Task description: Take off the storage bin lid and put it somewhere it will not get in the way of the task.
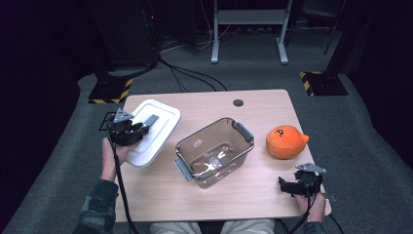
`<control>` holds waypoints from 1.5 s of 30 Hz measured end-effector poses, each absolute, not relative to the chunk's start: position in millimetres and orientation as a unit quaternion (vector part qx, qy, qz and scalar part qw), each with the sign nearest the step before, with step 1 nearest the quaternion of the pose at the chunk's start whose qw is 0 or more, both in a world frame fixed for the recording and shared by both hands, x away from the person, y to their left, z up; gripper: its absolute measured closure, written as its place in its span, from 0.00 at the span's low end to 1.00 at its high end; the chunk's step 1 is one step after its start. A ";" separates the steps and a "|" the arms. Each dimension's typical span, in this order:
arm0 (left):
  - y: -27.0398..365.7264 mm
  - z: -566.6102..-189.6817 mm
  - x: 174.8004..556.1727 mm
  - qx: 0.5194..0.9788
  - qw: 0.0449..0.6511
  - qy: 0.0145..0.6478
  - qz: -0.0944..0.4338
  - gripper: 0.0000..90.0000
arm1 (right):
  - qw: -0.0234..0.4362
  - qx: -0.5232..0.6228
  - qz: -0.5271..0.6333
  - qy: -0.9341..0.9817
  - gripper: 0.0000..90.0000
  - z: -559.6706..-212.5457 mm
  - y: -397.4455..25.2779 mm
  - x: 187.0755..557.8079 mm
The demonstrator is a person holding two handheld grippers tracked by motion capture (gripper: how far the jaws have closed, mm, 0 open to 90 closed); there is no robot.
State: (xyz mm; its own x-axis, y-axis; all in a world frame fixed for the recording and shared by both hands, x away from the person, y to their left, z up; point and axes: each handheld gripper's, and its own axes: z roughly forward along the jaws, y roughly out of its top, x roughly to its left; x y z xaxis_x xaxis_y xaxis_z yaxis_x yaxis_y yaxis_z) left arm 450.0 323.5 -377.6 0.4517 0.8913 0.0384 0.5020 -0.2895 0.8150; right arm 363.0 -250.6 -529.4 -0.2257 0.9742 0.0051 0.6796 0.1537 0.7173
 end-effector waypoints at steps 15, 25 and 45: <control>327.8 -403.3 453.1 0.759 0.370 0.477 0.244 0.73 | 0.241 0.574 0.306 0.720 0.00 -529.5 -250.6 363.0; 328.6 -418.1 455.9 0.757 0.365 0.487 0.236 0.74 | 0.241 0.574 0.306 0.720 0.00 -529.5 -250.6 363.0; 329.8 -450.5 460.1 0.756 0.350 0.508 0.218 0.74 | 0.241 0.574 0.306 0.720 0.00 -529.4 -250.5 363.0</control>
